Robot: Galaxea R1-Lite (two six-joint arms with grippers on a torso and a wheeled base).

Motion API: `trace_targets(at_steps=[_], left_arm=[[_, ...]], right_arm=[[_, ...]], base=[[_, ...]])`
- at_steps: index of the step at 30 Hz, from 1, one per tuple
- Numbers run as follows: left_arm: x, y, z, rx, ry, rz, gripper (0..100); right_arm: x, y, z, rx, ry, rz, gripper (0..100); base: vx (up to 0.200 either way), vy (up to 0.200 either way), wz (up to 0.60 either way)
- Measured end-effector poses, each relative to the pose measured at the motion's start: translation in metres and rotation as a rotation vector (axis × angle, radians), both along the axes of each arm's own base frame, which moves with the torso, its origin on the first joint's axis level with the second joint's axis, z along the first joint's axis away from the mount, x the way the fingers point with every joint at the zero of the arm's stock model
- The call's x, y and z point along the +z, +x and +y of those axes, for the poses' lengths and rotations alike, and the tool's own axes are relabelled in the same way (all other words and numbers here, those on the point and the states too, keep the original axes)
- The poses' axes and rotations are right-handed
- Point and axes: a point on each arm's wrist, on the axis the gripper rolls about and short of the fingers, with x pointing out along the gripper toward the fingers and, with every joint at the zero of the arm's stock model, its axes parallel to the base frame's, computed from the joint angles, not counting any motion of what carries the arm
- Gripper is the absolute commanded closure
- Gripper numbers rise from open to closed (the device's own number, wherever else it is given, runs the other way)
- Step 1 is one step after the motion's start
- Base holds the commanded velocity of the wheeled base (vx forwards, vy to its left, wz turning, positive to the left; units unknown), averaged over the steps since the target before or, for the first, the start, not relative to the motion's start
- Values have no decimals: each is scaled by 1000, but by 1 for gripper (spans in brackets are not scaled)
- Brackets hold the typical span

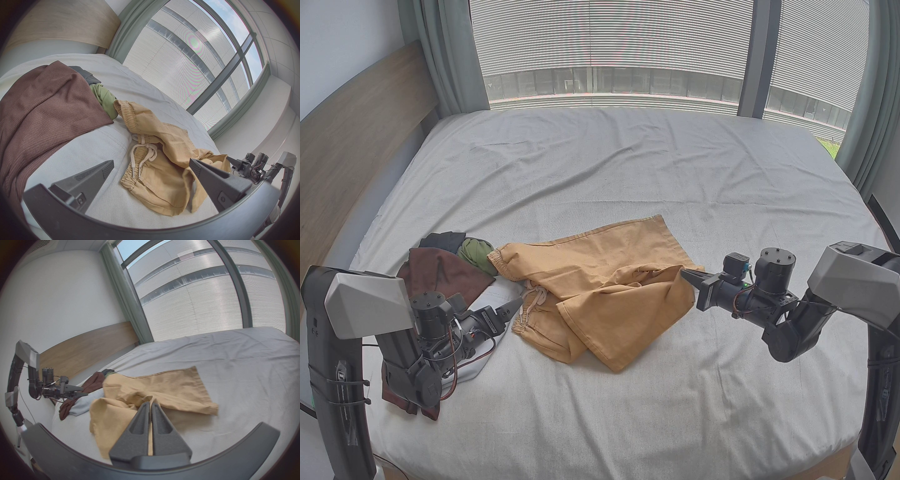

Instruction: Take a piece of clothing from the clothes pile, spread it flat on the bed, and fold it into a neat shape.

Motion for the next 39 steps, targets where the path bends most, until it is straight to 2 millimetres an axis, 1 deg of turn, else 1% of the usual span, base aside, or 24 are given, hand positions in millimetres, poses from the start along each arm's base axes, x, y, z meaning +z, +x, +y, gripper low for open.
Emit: trace_targets(at_steps=[4,8,17,23,27,30,31,35,39], left_arm=[[0,0,-1,-2,1,1,0],[-1,0,-1,-4,1,2,0],[-2,-1,-2,-8,5,6,0],[-3,-2,-3,-10,7,11,0],[-3,-3,-3,-12,8,13,0],[-4,-3,-4,-15,9,17,0],[-4,-3,-4,-15,9,17,0],[-4,-3,-4,-15,9,17,0],[-5,-4,-4,-15,9,20,0]], right_arm=[[2,6,-12,-34,-6,22,100],[7,16,-22,-63,-5,21,100],[11,43,-31,-98,-14,62,100],[3,65,-31,-113,-16,64,100],[-6,76,-30,-116,-16,60,100],[-12,81,-33,-128,-17,62,100],[-14,82,-34,-132,-17,64,0],[-17,85,-37,-164,-17,48,0],[-12,85,-45,-198,-11,14,0]], base=[[0,0,0],[0,0,0],[0,0,0],[0,0,0],[0,0,0],[0,0,0],[0,0,0],[0,0,0],[0,0,0]])
